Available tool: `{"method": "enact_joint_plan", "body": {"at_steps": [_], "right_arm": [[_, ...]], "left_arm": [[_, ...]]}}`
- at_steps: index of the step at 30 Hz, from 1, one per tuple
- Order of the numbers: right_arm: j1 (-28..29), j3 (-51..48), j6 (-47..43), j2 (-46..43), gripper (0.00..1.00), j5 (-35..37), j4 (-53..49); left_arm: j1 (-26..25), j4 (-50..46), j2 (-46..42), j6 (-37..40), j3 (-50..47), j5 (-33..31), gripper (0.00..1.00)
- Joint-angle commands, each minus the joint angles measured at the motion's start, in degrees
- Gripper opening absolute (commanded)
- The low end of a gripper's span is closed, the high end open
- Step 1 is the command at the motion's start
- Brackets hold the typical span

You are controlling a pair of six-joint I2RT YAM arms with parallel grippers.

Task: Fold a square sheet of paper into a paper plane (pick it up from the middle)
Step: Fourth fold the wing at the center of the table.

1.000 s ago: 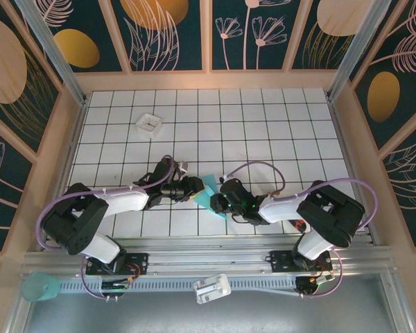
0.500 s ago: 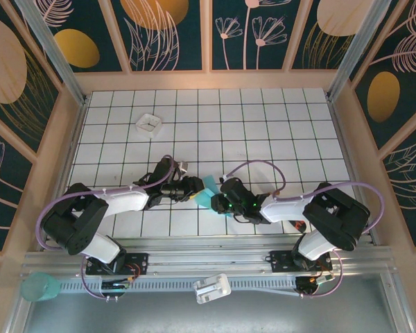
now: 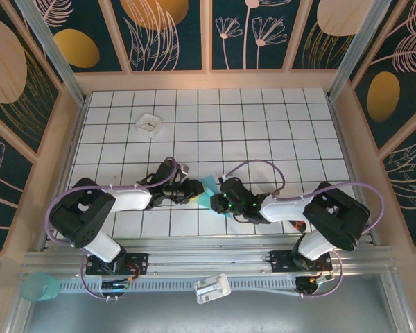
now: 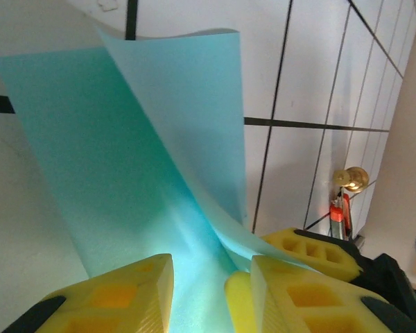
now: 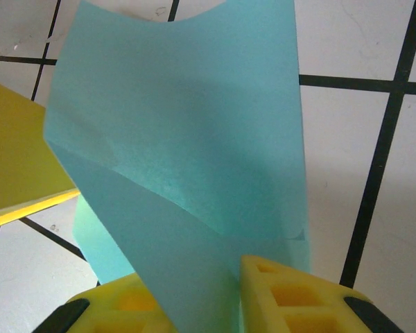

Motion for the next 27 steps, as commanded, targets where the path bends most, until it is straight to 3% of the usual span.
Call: {"method": "enact_joint_plan", "body": {"at_steps": [1, 27], "right_arm": [[0.6, 0.8, -0.3, 0.6, 0.25, 1.3, 0.2], [0.9, 3.2, -3.1, -0.3, 0.25, 3.3, -4.4]], "left_arm": [[0.4, 1.2, 2.0, 1.6, -0.3, -0.1, 0.35], [0.4, 0.5, 3.9, 3.9, 0.2, -0.4, 0.34]]}}
